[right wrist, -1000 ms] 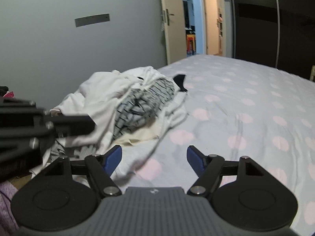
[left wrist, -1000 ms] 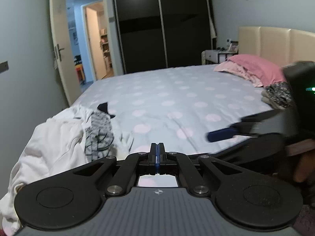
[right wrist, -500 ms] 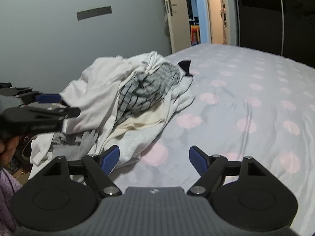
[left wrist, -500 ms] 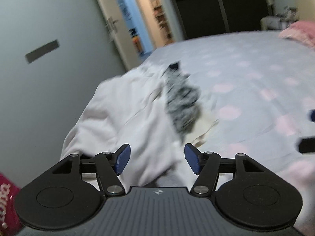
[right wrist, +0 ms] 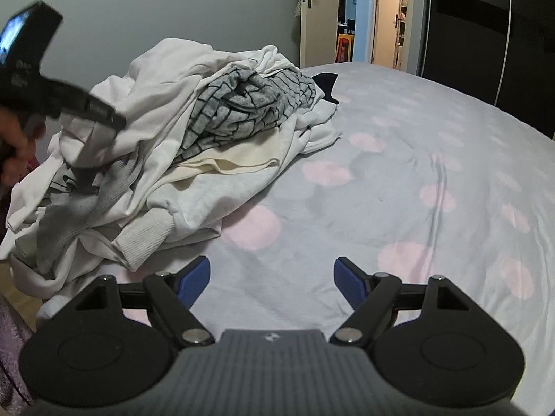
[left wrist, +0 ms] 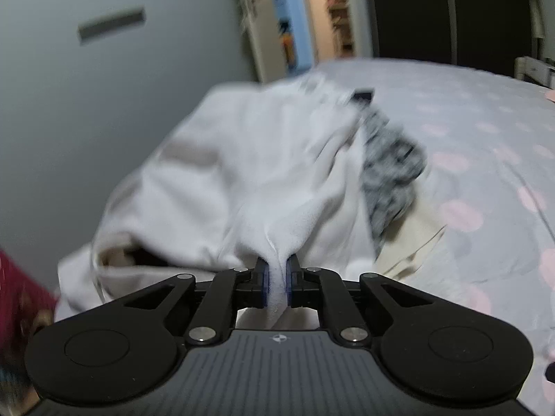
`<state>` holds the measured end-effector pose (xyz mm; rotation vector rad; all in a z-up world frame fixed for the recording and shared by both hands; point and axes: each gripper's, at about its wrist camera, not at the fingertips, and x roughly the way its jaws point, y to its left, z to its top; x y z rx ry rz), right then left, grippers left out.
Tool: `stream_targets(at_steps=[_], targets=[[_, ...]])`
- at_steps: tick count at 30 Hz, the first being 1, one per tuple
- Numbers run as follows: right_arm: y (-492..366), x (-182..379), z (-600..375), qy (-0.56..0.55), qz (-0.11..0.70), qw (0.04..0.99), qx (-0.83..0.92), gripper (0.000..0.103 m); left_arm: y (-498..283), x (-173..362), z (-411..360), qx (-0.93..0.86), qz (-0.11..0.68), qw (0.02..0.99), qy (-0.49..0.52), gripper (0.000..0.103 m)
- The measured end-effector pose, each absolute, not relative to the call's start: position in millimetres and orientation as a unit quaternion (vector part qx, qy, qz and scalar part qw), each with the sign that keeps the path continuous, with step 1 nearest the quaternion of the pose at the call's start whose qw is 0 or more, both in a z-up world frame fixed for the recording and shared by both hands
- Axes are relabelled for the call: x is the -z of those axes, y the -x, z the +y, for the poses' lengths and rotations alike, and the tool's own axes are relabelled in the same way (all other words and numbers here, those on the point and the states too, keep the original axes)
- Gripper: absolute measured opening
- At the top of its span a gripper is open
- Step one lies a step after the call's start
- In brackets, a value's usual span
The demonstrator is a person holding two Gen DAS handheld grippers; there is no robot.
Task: Fold clothes
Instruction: 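Grasp the white sweatshirt in the heap with the left tool and pull, then grasp the white sweatshirt with the right tool while the left tool holds it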
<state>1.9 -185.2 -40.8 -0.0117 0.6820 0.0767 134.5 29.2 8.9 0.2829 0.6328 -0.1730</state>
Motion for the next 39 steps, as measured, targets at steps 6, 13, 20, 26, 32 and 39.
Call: stream_targets(at_steps=[6, 13, 20, 26, 32, 39], targets=[[1, 36, -187, -0.004, 0.326, 0.945, -0.036, 0.081, -92, -50, 5, 0.150, 0.259, 0.940, -0.163, 0.006], [12, 7, -213, -0.075, 0.309, 0.948, -0.009, 0.081, -26, -87, -31, 0.259, 0.235, 0.916, -0.198, 0.005], [38, -34, -256, -0.146, 0.304, 0.941, 0.026, 0.081, 26, -82, -54, 0.351, 0.262, 0.873, -0.216, 0.005], [45, -43, -261, -0.153, 0.319, 0.935, 0.011, 0.081, 62, -72, -72, 0.417, 0.298, 0.827, -0.232, 0.007], [38, -31, -250, -0.131, 0.352, 0.927, -0.007, 0.081, 49, -57, -53, 0.412, 0.329, 0.813, -0.246, 0.028], [4, -4, -236, -0.126, 0.402, 0.907, -0.022, 0.081, -5, -75, -24, 0.327, 0.307, 0.855, -0.260, 0.044]])
